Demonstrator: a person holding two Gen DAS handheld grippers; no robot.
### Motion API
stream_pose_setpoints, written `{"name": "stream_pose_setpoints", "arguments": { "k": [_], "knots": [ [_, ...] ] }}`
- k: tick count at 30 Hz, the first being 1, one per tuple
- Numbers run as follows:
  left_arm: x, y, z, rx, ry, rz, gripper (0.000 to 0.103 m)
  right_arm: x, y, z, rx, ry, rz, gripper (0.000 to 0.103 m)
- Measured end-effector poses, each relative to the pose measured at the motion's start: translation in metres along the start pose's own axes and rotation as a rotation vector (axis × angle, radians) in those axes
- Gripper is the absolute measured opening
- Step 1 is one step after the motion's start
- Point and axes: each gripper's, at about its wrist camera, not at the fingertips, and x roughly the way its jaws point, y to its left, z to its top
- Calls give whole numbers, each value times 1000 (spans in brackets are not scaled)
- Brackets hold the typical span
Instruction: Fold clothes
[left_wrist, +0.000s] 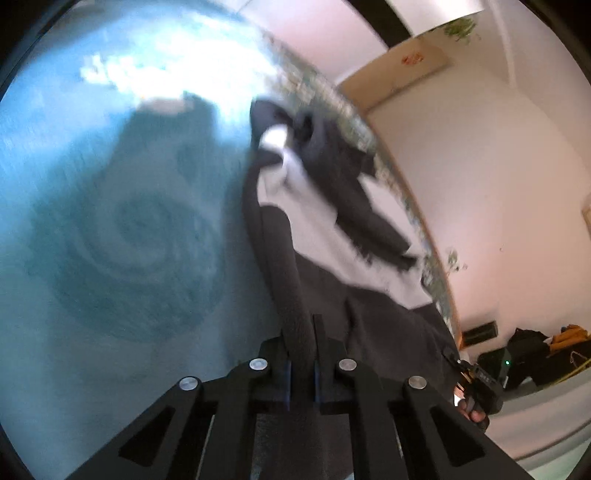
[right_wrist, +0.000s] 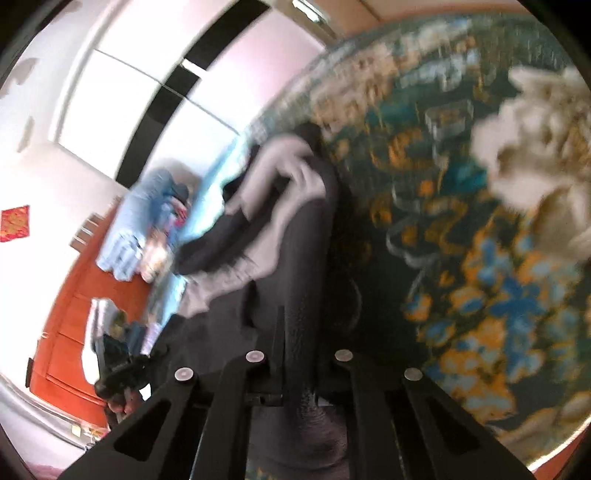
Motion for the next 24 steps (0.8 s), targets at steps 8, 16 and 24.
{"name": "stream_pose_setpoints", "arguments": {
  "k": [8,16,24],
  "knots": [
    [14,33,-17,-87,90,78,15,16,-24,-11,38,69,-110,8],
    [16,14,-20,21,119,51,61,15,-18,-7,18,84,-101,15],
    [26,4,-34,46,191,-26,58,15,-34,-16,86,91,-30,37]
  ]
}}
